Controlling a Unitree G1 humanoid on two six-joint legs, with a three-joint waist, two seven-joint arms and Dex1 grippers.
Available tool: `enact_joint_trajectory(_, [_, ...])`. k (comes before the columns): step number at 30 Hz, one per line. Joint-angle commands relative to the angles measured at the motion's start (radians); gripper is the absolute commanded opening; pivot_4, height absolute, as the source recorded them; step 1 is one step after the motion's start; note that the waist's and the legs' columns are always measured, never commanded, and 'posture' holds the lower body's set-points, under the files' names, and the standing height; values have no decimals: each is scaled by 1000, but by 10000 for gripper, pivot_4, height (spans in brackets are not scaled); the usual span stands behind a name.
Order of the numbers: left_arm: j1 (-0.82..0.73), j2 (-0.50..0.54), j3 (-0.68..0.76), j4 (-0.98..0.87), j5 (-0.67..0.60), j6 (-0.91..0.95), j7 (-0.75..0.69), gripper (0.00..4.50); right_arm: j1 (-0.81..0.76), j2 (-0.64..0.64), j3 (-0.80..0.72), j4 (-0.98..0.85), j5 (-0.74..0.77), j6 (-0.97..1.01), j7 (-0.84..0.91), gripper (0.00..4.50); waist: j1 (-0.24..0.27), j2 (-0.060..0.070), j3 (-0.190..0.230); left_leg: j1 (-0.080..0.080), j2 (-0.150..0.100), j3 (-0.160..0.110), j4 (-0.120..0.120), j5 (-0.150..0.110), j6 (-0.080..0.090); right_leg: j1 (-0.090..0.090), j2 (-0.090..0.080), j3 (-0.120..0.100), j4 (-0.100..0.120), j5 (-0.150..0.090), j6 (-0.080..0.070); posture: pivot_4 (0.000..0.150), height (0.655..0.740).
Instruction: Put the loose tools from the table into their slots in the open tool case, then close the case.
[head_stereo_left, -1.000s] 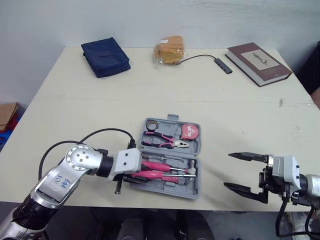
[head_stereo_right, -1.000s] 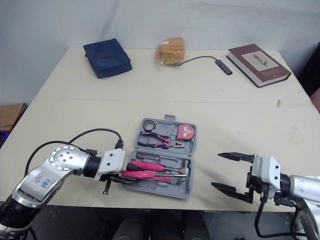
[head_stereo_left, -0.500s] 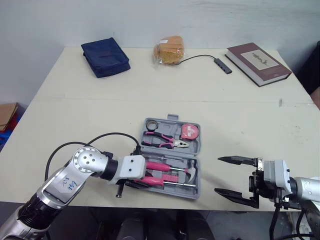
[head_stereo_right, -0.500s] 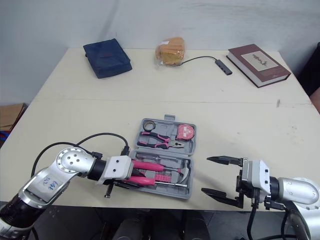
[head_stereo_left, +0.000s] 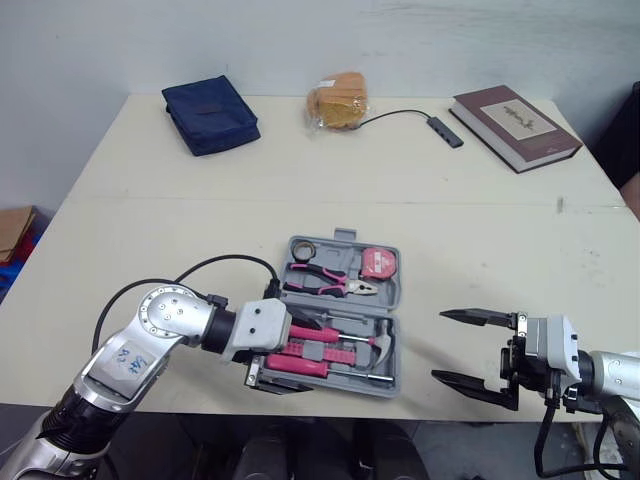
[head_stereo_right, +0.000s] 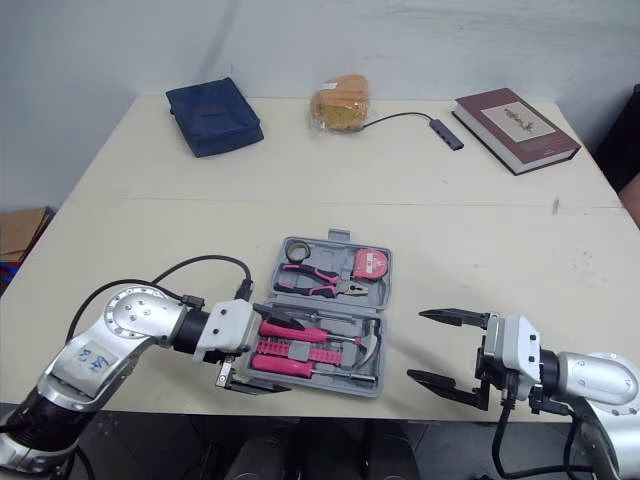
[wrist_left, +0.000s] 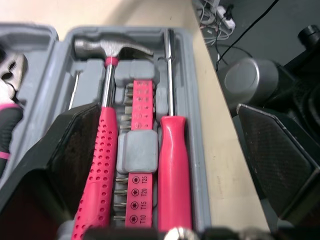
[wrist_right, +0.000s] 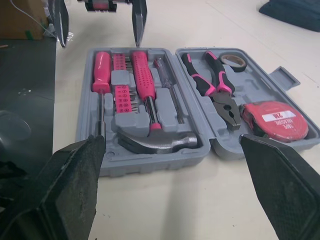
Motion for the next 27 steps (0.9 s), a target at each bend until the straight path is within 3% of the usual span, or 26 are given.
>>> enact_joint_trajectory(1, [14,-14,28,4,-48,-43,-25,44284,-5,7,-1,-7,1,-22,2,45000,0,0,0,0,0,0,0,0,0,0,0,0,0,0,0,1500,7400])
enact_joint_trajectory(4, [46,-63,17,77,-34,-120,-24,35854,4,16,5,1,-8,-30,0,45000,0,0,0,0,0,0,0,0,0,1,0,0,0,0,0,1500,7400])
enact_joint_trajectory(12, [71,-113,-56,186,74,-227,-11,309,34,12,-10,8,-11,-42,5,45000,1,0,0,0,-1,0,0,0,1,1,-1,-3,0,0,0,1500,7400])
enact_joint_trajectory(27, [58,-116,-152,238,169,-186,-7,309,64,15,-19,18,-21,-60,-8,45000,1,0,0,1,0,0,0,0,1,1,-3,-4,0,0,0,1500,7400])
